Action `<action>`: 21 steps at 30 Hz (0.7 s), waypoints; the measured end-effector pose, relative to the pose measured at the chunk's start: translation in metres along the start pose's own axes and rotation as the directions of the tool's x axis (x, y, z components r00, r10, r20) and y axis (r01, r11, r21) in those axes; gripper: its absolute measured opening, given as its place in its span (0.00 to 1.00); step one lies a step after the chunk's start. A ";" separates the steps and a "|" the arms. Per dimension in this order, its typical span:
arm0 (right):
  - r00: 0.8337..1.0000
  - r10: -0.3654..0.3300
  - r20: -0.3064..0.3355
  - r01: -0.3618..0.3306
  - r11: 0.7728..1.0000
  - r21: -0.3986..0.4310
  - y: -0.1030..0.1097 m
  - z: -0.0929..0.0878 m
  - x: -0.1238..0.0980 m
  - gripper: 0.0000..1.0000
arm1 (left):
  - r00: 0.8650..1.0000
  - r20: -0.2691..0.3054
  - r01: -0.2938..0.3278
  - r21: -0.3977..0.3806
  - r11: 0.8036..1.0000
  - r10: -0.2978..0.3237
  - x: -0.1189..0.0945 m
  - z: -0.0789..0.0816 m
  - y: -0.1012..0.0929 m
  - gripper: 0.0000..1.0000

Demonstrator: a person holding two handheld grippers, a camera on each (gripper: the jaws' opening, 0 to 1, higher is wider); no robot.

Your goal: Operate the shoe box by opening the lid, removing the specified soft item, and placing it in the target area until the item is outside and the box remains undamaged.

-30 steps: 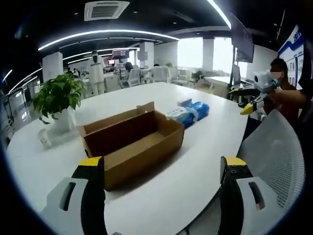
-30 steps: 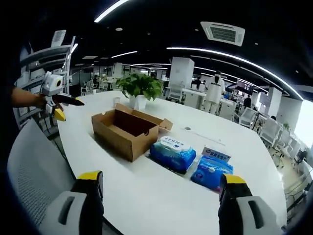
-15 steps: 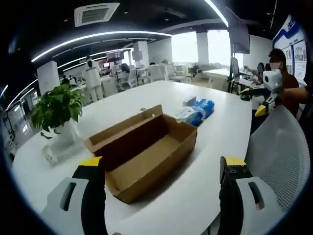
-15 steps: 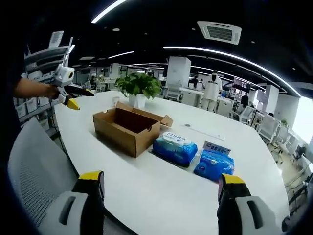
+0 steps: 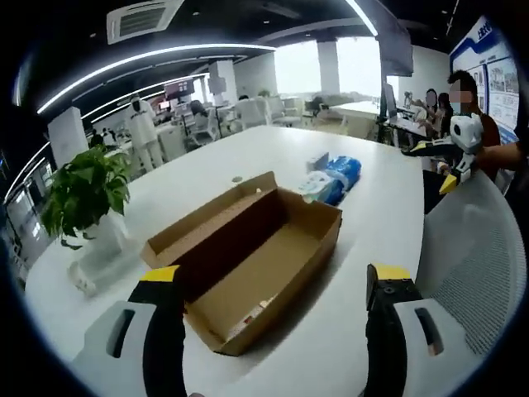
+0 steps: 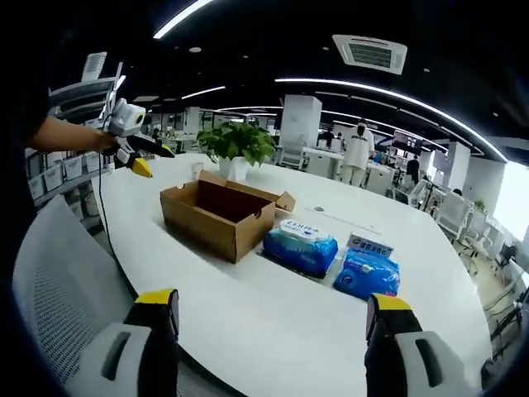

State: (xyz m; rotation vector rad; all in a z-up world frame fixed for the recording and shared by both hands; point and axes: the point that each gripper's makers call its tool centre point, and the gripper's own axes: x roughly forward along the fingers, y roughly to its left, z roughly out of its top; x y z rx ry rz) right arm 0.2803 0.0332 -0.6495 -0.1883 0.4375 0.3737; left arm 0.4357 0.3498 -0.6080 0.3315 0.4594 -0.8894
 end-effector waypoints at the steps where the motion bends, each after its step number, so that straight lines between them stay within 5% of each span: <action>1: 1.000 -0.001 0.000 0.001 1.000 0.000 0.000 0.000 0.000 0.93 | 1.000 -0.003 0.004 0.001 1.000 -0.004 0.002 0.001 0.001 0.90; 21: 1.000 -0.010 0.026 0.008 0.998 0.062 -0.004 0.004 -0.001 0.90 | 0.985 -0.143 0.105 0.063 0.993 -0.095 0.037 -0.005 0.024 0.87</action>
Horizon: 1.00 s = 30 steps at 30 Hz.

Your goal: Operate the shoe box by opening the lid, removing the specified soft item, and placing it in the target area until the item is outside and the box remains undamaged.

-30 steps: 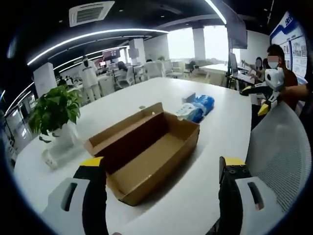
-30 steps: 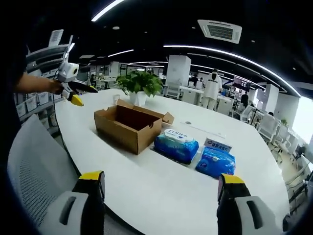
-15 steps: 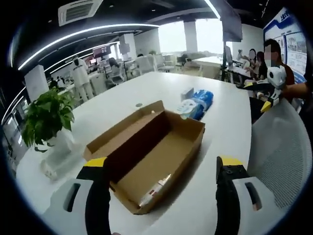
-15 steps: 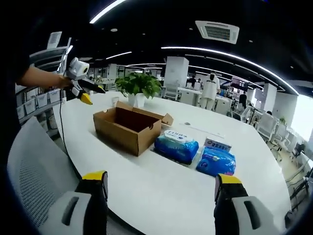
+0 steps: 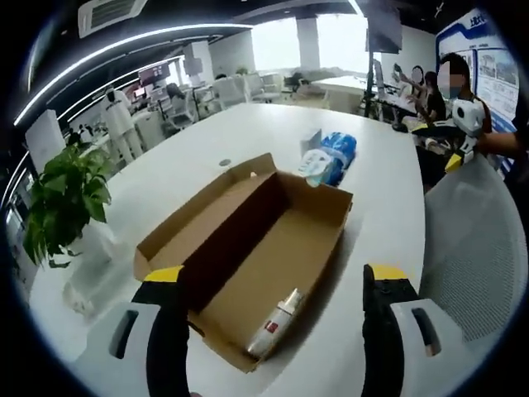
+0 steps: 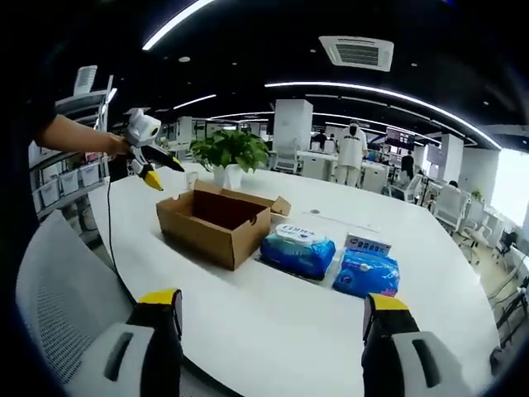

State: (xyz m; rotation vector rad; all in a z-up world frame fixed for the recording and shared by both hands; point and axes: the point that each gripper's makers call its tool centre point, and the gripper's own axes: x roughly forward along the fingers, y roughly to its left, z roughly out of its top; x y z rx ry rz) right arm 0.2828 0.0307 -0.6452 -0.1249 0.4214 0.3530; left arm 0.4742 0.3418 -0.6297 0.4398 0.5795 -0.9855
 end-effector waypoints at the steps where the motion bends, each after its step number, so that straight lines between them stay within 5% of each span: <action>1: 1.000 0.002 0.001 -0.002 1.000 0.001 0.000 0.000 0.000 0.90 | 1.000 -0.003 0.001 0.003 1.000 -0.001 0.002 0.000 0.002 0.87; 13: 1.000 0.019 0.001 -0.019 1.000 0.002 0.004 0.000 0.003 0.98 | 0.992 -0.121 0.052 0.062 0.997 -0.045 0.018 -0.013 0.017 0.84; 30: 1.000 0.020 -0.020 -0.020 1.000 -0.001 0.005 -0.004 0.004 0.99 | 0.958 -0.278 0.110 0.151 0.982 -0.064 0.034 -0.020 0.039 0.75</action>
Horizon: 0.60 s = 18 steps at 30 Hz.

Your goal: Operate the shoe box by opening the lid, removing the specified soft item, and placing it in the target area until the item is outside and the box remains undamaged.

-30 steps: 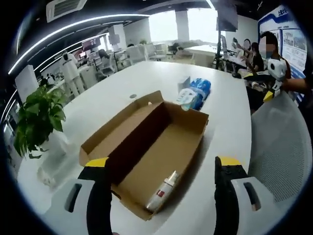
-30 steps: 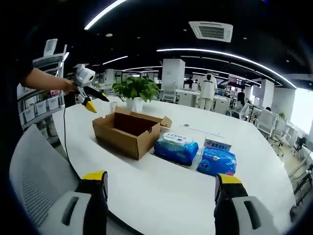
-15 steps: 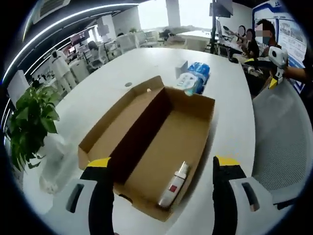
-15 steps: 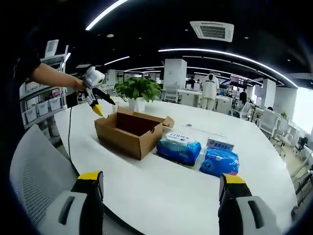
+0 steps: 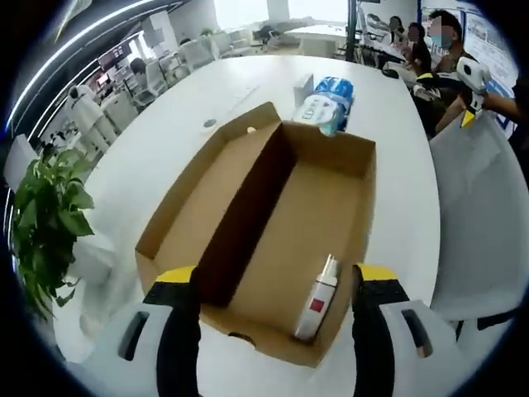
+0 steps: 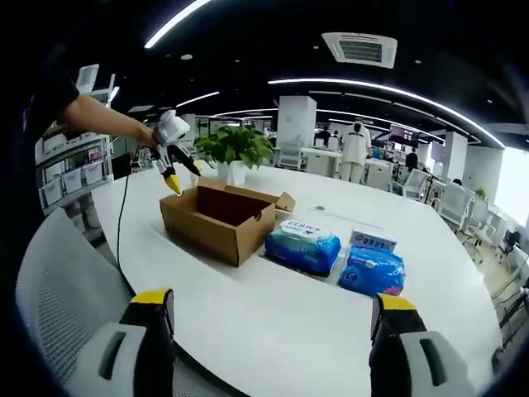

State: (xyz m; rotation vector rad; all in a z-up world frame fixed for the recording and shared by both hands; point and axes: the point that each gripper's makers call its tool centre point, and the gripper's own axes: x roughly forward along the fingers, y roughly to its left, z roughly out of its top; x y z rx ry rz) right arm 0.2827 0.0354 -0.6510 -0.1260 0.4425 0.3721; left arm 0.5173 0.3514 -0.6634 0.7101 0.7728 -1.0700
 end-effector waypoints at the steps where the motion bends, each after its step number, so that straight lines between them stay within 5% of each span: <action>1: 1.000 -0.001 -0.001 0.001 1.000 0.001 0.000 0.000 0.000 0.99 | 1.000 -0.011 0.001 0.011 1.000 -0.001 0.001 0.000 0.002 0.74; 11: 1.000 -0.004 -0.011 0.004 1.000 0.007 -0.001 -0.002 0.001 0.98 | 0.993 -0.105 0.062 0.109 0.992 -0.050 0.016 -0.009 0.006 0.69; 18: 1.000 0.000 -0.023 0.000 1.000 0.003 0.000 -0.004 0.001 0.98 | 0.975 -0.191 0.148 0.176 0.973 -0.114 0.029 -0.022 -0.005 0.66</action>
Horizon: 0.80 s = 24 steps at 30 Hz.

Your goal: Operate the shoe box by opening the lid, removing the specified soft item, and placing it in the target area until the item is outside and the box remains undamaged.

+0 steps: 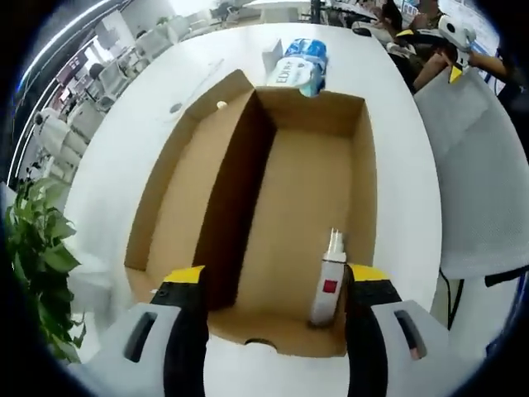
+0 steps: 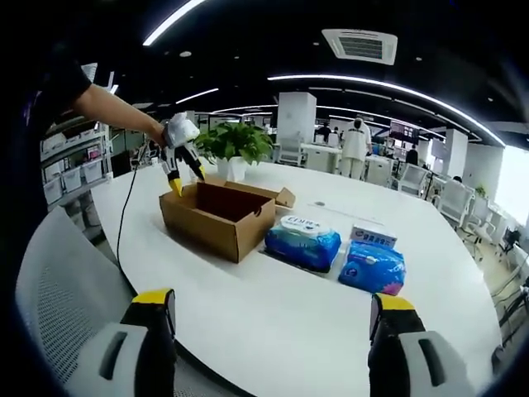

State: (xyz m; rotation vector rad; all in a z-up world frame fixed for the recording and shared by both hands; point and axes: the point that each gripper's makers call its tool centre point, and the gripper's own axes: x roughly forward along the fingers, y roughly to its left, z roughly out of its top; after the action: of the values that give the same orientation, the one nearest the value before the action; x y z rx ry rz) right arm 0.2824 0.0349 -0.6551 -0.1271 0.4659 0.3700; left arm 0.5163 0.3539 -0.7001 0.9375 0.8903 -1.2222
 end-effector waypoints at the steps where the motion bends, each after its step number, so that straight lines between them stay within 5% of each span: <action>1: 1.000 -0.001 -0.003 0.001 1.000 0.000 0.000 0.000 0.000 0.98 | 1.000 -0.008 0.006 0.013 1.000 -0.005 0.002 -0.001 -0.001 0.66; 24: 0.999 -0.016 -0.038 0.017 1.000 0.017 -0.004 -0.007 0.001 0.95 | 0.979 -0.143 0.165 0.144 0.976 -0.145 0.045 -0.018 -0.021 0.64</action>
State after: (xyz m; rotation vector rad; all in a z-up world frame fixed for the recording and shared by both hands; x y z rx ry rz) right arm 0.2820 0.0304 -0.6615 -0.1212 0.5048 0.3481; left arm 0.4999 0.3530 -0.7504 1.1001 0.9986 -1.3913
